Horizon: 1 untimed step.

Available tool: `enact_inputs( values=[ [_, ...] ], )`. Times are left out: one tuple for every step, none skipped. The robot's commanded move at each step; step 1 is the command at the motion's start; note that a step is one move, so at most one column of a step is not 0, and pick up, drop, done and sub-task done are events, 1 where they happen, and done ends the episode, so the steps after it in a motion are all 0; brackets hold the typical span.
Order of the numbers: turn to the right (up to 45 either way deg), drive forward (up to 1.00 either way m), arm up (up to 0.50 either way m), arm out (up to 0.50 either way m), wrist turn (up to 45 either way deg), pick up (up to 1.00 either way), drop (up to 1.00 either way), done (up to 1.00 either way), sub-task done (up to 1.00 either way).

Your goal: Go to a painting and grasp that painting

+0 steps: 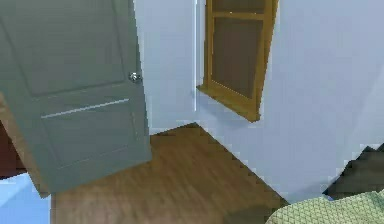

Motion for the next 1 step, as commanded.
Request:
enact_inputs(
  values=[
    [-30.0, 0.00, 0.00, 0.00, 0.0, 0.00, 0.00, 0.00, 0.00]
  ],
)
